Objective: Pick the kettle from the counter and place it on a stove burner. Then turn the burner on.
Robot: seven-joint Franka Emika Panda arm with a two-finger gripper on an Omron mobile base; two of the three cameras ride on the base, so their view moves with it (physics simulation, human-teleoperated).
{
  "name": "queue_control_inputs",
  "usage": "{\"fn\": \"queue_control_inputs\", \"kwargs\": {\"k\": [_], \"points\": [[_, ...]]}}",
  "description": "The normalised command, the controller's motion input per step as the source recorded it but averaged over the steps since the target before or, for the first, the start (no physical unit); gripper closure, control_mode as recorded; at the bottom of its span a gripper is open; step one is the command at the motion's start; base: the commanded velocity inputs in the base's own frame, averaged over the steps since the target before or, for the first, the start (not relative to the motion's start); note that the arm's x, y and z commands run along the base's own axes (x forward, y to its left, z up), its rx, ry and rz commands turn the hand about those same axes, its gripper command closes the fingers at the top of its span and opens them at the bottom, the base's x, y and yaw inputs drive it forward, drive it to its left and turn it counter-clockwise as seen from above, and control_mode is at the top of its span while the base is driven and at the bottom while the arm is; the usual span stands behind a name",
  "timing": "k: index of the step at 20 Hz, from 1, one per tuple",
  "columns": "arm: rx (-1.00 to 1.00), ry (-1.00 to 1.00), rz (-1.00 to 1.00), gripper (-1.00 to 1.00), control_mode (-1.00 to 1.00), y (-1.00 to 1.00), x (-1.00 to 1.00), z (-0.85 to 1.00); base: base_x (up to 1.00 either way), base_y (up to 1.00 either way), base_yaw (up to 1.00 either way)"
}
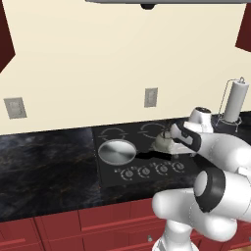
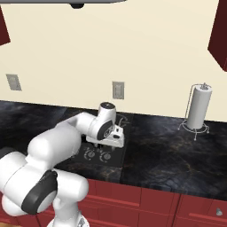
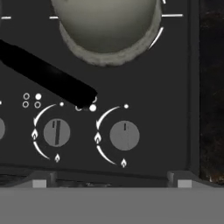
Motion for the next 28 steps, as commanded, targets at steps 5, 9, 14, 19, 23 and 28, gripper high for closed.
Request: {"fn": "queue_control_inputs", "kwargs": {"k": [5,9,14,19,23,28], "points": [[-0.04,-0.04,0.14,-1.00,-1.00,0.00,-0.17,-0.28,0.00,0.00,0.00],[0.00,-0.06,0.02,-1.00,-1.00,0.00,0.00,-0.01,0.00,0.00,0.00],[0.00,-0.06,0.02,-1.00,-1.00,0.00,0.00,-0.15,0.00,0.00,0.00],[0.00,0.00,0.03,-1.00,-1.00,0.00,0.00,-0.20,0.00,0.00,0.00],[0.00,-0.01,0.00,-1.00,-1.00,0.00,0.00,-0.14,0.00,0.00,0.00],[0.00,0.00,0.00,-1.00,-1.00,-0.01,0.05,-0.07,0.00,0.00,0.00]]}}
